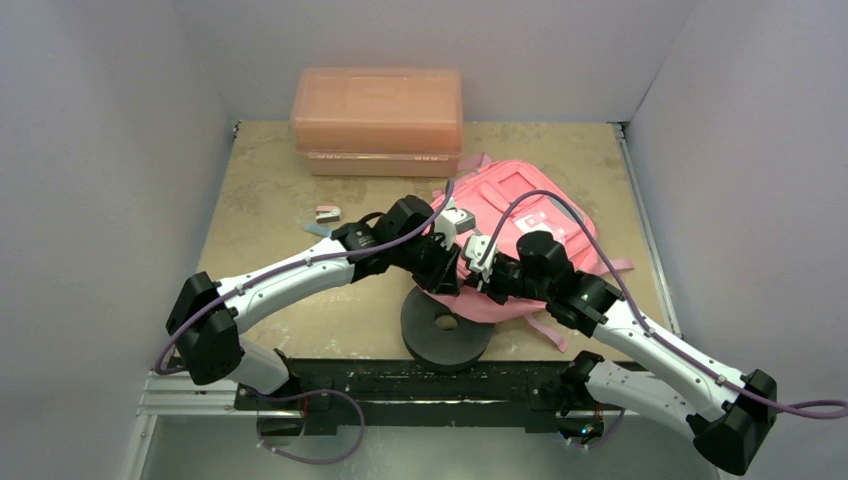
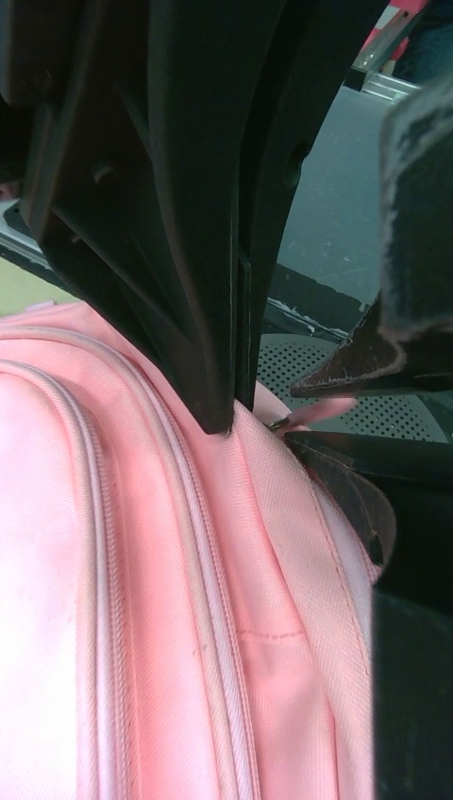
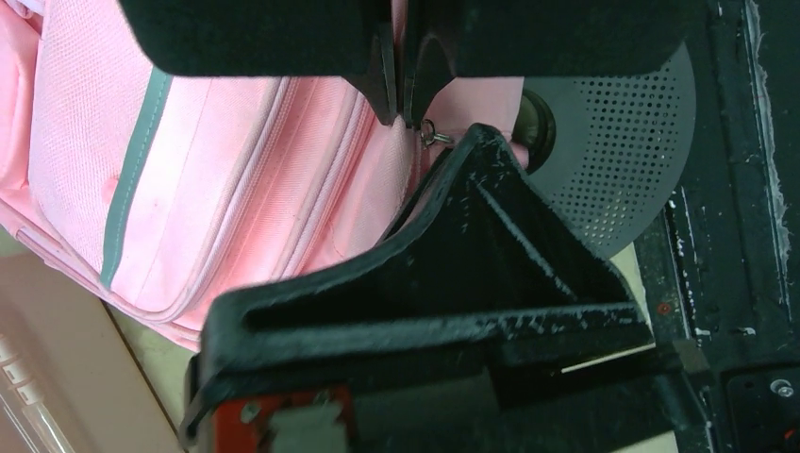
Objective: Pack the student bag
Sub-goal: Zip the student bag at the center of the board.
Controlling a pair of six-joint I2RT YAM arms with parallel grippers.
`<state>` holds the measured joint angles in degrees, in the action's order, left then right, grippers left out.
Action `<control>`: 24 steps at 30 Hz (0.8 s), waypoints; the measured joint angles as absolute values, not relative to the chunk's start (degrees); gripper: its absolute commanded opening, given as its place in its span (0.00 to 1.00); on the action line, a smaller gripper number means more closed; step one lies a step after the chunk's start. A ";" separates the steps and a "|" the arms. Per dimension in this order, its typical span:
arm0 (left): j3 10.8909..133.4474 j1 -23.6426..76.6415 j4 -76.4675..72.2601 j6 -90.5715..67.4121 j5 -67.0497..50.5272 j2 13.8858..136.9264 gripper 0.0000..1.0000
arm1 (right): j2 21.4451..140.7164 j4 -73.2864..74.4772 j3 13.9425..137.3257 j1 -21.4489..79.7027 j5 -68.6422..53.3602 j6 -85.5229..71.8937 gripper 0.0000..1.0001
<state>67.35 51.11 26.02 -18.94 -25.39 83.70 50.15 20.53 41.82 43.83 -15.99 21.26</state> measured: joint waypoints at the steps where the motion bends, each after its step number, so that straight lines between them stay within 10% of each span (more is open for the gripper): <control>1: 67.02 51.44 26.02 -18.94 -25.30 83.99 0.23 | 50.17 20.49 41.82 43.83 -15.94 21.26 0.00; 24: 59.37 57.39 17.65 -34.24 -8.43 79.02 0.34 | 50.19 18.76 41.78 43.88 -12.73 9.08 0.00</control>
<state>59.37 57.39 17.65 -34.24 -8.43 79.02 50.19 18.76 41.78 43.88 -12.73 9.08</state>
